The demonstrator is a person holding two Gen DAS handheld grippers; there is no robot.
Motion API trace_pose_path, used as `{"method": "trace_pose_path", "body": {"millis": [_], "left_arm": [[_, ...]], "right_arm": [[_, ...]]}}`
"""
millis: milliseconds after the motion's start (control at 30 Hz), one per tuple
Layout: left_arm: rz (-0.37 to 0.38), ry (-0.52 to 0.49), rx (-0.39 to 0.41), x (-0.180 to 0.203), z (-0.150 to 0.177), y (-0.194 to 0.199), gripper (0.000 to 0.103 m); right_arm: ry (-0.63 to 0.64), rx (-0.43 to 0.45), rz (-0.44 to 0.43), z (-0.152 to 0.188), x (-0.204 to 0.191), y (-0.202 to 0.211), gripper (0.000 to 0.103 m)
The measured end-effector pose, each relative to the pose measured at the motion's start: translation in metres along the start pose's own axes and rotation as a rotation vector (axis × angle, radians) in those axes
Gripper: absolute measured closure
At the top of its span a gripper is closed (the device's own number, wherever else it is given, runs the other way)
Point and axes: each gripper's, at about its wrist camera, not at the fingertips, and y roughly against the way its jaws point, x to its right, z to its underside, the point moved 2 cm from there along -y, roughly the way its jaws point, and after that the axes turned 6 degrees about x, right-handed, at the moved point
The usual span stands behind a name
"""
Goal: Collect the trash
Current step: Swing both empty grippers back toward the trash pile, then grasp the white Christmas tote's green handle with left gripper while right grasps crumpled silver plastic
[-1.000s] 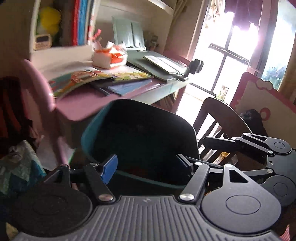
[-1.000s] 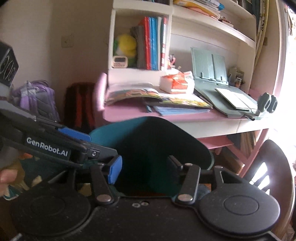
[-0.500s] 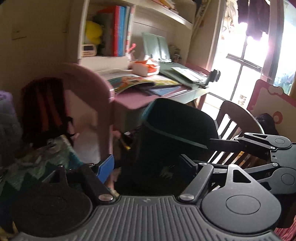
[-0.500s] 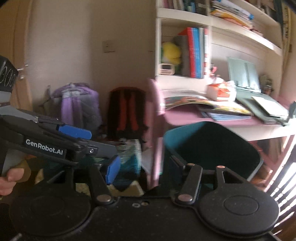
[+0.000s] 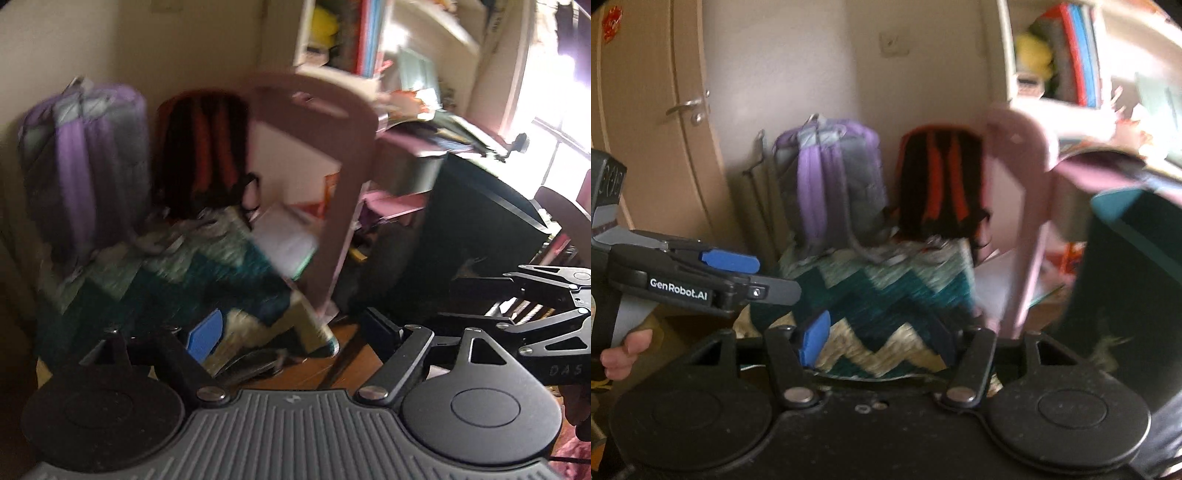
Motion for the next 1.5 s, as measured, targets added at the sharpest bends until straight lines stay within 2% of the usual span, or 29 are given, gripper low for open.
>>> {"method": "trace_pose_path", "body": {"millis": [167, 233, 367, 600, 767, 967, 1067, 1200, 1333, 1500], "left_arm": [[-0.052, 0.031, -0.026, -0.053, 0.034, -0.026, 0.016], [-0.075, 0.066, -0.035, -0.076, 0.049, -0.039, 0.0], [-0.139, 0.149, -0.076, -0.12, 0.086, -0.069, 0.0], [-0.339, 0.326, -0.205, -0.193, 0.173, -0.131, 0.0], [-0.452, 0.431, -0.331, -0.22, 0.237, -0.178, 0.0], [-0.526, 0.566, -0.483, -0.245, 0.294, -0.235, 0.0], [-0.547, 0.65, -0.557, -0.265, 0.324, -0.264, 0.0], [-0.591, 0.772, -0.623, -0.292, 0.361, -0.294, 0.0], [-0.605, 0.838, -0.673, -0.307, 0.389, -0.317, 0.0], [-0.601, 0.89, -0.706, -0.319, 0.416, -0.338, 0.001]], "right_arm": [[-0.002, -0.064, -0.05, 0.026, -0.016, -0.058, 0.04], [-0.002, -0.088, -0.067, 0.038, -0.023, -0.081, 0.037], [0.016, -0.115, -0.064, 0.068, -0.036, -0.132, 0.035], [0.02, -0.257, -0.07, 0.129, -0.046, -0.23, 0.034], [-0.029, -0.408, -0.018, 0.179, -0.038, -0.304, 0.034], [-0.114, -0.575, 0.009, 0.242, -0.025, -0.373, 0.034], [-0.197, -0.652, 0.029, 0.274, -0.017, -0.399, 0.035], [-0.369, -0.744, 0.093, 0.318, -0.001, -0.43, 0.035], [-0.504, -0.82, 0.141, 0.363, 0.006, -0.452, 0.035], [-0.649, -0.869, 0.184, 0.405, 0.006, -0.475, 0.035]]}}
